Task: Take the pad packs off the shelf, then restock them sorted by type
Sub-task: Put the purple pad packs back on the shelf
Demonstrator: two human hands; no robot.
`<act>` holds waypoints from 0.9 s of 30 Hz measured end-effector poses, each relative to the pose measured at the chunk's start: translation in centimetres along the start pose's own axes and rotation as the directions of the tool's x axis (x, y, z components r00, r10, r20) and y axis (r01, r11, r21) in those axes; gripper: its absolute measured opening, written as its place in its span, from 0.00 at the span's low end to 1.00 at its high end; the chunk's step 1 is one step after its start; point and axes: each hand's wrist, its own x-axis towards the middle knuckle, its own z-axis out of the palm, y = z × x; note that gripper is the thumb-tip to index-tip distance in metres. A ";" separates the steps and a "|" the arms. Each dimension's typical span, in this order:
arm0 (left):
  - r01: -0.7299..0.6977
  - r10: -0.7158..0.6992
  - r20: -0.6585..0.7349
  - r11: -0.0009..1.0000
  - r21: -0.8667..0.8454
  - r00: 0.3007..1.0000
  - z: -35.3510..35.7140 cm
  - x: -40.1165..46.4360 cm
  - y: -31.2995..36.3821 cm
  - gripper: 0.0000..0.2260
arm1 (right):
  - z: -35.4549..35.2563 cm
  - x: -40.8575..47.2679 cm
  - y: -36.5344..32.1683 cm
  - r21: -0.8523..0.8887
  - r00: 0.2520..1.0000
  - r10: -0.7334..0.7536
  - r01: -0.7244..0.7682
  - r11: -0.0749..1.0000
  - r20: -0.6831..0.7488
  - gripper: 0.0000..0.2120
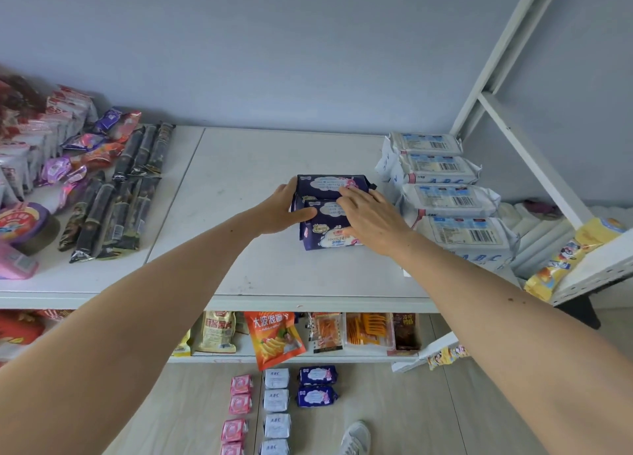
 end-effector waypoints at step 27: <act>0.034 -0.004 -0.163 0.983 0.179 0.987 0.5 0.3 2.7 0.24 | -1.3 -0.1 1.8 0.063 0.989 0.116 -0.110 0.992 -0.090 0.29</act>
